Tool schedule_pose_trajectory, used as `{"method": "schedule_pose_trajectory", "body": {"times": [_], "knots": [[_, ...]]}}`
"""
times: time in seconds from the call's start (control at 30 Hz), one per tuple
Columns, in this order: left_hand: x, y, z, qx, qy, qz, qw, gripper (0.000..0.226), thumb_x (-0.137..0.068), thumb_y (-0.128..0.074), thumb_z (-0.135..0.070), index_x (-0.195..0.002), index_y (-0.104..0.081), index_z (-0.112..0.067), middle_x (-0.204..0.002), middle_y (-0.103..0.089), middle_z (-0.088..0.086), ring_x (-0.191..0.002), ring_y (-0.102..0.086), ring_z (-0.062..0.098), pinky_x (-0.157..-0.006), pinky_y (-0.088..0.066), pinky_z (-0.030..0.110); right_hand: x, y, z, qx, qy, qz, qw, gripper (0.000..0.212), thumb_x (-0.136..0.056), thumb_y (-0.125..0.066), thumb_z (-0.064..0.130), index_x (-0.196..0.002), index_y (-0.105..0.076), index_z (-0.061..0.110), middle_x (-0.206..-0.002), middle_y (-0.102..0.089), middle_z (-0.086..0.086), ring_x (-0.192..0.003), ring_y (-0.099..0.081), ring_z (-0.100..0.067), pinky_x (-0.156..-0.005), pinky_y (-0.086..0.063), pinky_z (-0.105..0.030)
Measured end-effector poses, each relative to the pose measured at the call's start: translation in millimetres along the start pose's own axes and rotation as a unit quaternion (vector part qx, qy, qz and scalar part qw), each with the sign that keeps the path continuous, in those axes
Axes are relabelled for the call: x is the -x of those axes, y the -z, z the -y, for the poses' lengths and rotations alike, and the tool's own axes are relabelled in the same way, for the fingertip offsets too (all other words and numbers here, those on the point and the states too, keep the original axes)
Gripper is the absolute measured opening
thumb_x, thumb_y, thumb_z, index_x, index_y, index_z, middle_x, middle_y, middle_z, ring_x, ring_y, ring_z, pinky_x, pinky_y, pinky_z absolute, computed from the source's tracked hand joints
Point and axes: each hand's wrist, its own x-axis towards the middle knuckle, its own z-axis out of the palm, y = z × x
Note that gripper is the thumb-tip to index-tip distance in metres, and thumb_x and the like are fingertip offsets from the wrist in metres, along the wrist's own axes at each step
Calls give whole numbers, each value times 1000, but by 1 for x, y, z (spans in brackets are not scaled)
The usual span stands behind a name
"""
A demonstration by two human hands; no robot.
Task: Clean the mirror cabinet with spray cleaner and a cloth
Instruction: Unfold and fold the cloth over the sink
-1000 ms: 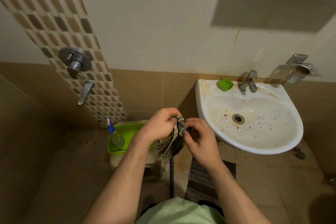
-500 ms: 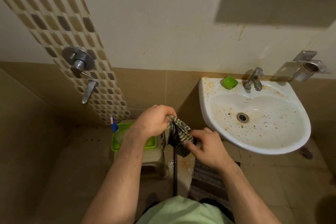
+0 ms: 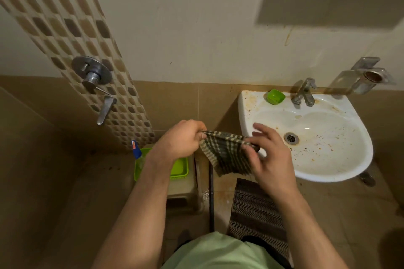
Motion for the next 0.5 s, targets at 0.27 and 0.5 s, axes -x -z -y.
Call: {"method": "schedule_pose_trajectory", "body": {"times": [0.27,0.5], "knots": [[-3,70,-46,469,-78,-15,880,16,-83,-62,-20,-84,-72,-8,-90,-71,11,-90,-64,26,-92,-49,40,-64,74,54,-352,-60,10,934,51,-80,-84,22,-127,-65,27,-98,-79,-6,-94,-77,-22,-82,-63,-33],[-18,-8,-5,674,66,202,708,105,-82,-37,-93,-138,-64,-9,-143,-60,21,-132,-58,40,-110,-42,58,-51,23,7,-536,-284,173,776,97,-82,-48,86,-136,-57,7,-116,-72,-12,-102,-73,-31,-90,-54,-42]]}}
